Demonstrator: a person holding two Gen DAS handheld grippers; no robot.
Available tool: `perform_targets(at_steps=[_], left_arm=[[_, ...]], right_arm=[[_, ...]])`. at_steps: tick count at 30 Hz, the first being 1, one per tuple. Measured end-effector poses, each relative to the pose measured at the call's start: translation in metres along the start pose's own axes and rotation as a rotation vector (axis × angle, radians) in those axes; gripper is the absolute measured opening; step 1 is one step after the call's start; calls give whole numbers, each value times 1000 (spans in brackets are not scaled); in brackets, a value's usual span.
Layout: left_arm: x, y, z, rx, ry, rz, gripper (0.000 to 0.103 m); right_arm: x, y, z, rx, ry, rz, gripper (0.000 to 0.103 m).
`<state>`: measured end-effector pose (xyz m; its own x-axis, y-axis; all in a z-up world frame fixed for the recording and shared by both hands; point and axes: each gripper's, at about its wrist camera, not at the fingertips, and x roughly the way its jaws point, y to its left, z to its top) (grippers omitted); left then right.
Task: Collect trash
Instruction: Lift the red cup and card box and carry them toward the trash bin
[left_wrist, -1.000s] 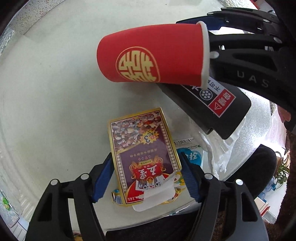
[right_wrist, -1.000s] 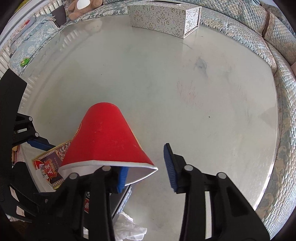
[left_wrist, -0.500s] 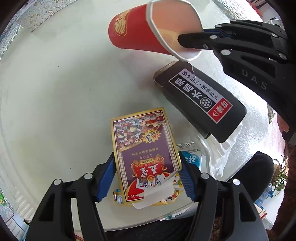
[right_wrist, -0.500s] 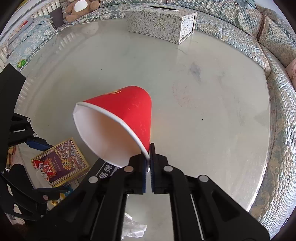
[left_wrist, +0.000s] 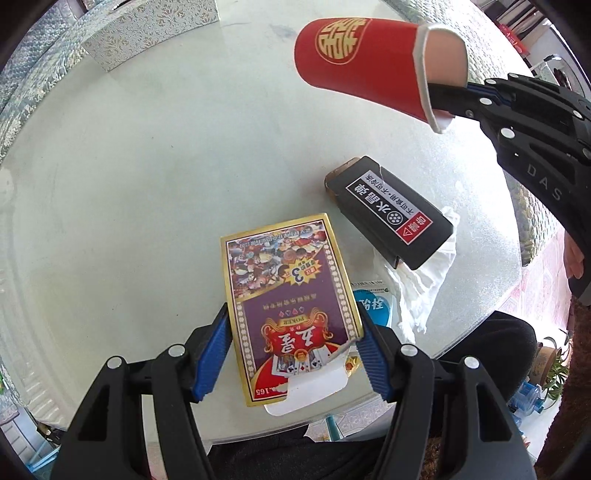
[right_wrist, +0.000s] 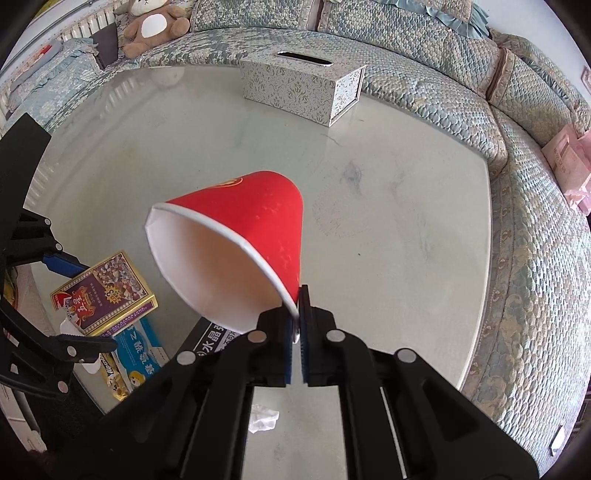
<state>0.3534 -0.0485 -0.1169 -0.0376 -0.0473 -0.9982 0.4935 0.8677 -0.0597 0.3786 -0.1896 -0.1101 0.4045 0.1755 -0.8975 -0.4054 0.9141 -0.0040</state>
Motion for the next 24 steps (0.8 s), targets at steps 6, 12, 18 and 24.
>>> perform_targets(at_steps=[6,12,18,24], left_arm=[[-27,-6,-24,-10,-39,15,62],[-50,-21,-59,-3,-78,40,62],[-72,-28,-96,-20,-117,60,62],[-78,-43,-128,-18,-133,60,62]], right_arm=[[-37,10,-10,-10,-11,-38,5],[-83,24,-27,-18,-46,-61,5],[-125,47,-48,-45,-66,-86,5],[-154,83,-80,-88,-69,-101,5]])
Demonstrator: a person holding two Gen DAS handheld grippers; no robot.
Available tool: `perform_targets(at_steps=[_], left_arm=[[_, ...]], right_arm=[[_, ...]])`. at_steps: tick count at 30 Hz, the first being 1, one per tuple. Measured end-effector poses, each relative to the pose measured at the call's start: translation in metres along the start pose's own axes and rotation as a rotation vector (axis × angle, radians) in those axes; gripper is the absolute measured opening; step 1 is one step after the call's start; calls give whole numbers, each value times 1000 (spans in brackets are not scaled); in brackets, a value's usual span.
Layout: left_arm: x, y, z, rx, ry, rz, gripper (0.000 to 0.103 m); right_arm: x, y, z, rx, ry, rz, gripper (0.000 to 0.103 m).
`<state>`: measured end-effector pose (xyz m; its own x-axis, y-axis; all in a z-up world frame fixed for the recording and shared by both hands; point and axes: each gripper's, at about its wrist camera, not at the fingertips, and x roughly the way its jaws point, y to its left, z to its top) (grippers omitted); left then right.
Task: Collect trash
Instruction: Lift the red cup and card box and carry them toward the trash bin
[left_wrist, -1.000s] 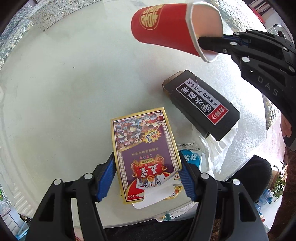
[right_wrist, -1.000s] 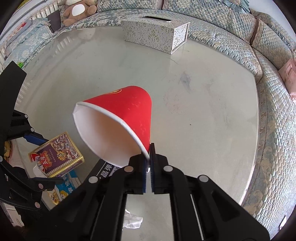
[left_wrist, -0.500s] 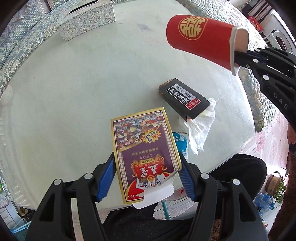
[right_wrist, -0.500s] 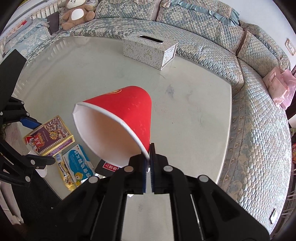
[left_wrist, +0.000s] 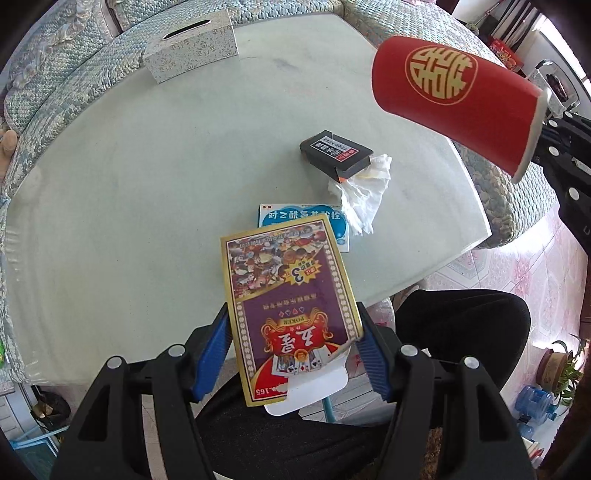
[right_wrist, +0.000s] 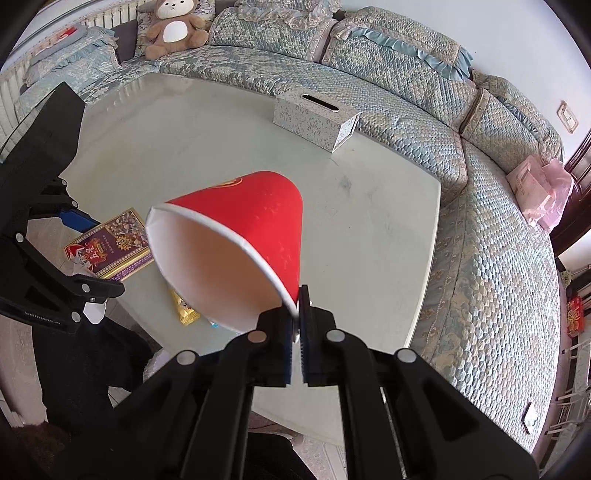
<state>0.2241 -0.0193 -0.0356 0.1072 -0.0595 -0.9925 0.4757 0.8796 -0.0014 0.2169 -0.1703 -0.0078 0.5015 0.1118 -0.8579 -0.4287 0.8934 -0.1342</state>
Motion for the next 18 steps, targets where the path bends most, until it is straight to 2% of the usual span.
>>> perform_targets(at_steps=[9,18], left_arm=[[0,-22,-48,44,-29,4,62],[24,-31,-83,57,-51,-30,62]], right_arm=[[-31,54,-52,-56,5,-8,5],[-23,89,-96,-98,40,-10,5]])
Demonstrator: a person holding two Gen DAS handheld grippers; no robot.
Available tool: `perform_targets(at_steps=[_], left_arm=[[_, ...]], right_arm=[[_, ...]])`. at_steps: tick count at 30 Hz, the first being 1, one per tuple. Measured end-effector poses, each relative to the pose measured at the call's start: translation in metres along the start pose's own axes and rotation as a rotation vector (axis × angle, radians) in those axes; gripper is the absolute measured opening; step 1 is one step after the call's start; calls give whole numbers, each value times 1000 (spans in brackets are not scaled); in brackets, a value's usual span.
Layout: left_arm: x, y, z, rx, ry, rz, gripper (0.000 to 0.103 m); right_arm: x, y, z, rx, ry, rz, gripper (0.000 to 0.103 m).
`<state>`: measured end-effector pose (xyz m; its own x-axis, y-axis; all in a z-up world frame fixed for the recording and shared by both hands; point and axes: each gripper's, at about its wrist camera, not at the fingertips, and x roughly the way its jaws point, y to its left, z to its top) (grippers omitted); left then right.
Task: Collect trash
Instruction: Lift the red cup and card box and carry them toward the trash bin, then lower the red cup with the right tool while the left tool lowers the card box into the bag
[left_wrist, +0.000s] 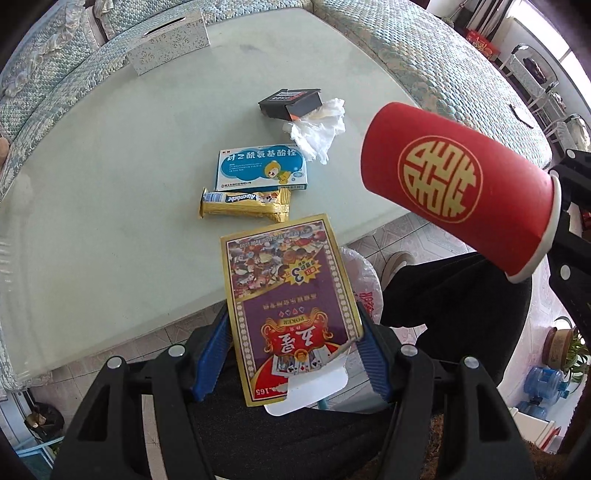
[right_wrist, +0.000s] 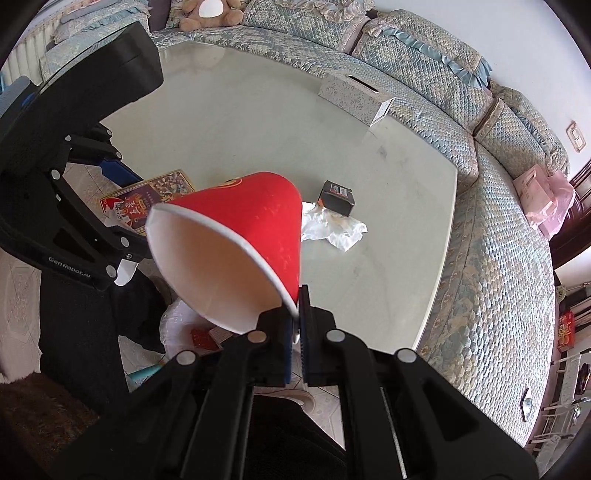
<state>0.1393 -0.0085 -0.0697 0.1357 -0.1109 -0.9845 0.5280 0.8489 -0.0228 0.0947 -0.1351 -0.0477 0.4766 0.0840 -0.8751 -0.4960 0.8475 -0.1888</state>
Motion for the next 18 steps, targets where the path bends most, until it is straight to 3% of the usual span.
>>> perform_targets(at_steps=[12,18], left_arm=[[59,-16,-35,-6,-26,3,62],[95,-15,-49,-33,24,-73,62]], right_arm=[[41,33,-40,-38,66,35,5],[64,48,-59,-43,98,69,5]])
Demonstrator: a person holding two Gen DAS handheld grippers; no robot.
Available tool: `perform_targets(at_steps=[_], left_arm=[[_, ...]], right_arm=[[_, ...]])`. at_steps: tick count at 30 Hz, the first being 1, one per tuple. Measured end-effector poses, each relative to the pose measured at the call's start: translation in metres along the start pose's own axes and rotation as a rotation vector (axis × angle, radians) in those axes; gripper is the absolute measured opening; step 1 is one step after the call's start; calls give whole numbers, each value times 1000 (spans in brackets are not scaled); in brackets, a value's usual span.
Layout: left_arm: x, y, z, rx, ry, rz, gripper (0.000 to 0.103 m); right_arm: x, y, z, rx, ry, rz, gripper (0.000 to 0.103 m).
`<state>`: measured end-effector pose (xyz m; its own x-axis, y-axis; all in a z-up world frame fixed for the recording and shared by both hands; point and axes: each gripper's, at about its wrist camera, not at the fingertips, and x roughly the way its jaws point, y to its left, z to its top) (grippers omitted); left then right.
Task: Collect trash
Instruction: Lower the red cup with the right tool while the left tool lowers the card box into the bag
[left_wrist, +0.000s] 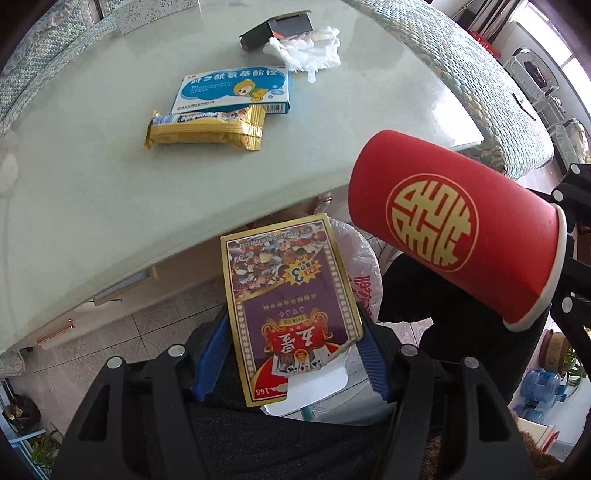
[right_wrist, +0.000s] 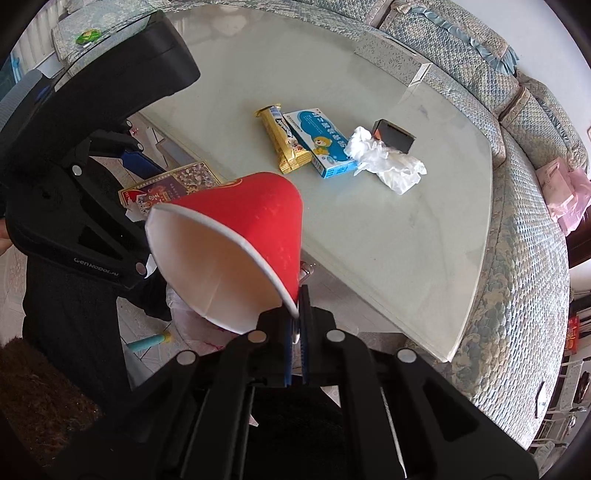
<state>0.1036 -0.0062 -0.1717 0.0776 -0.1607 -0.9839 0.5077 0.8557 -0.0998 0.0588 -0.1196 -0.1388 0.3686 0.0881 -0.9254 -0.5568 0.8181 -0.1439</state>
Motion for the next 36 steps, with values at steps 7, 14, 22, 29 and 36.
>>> perform_targets(at_steps=[7,14,22,29,36], left_arm=[[30,5,-10,-27,26,-14,62],[61,0,-16,-28,51,-21,62],[99,0,-25,-39,86,-38,62],[139,0,-27,-48,138,7,62],[172,12,-25,-102,198,-14,62]], right_arm=[[26,4,-10,2,41,31,5],[58,12,-22,16,86,59,5],[90,22,-37,15,125,68,5],[126,28,-48,29,177,102,5],[171,28,-56,55,228,118,5]])
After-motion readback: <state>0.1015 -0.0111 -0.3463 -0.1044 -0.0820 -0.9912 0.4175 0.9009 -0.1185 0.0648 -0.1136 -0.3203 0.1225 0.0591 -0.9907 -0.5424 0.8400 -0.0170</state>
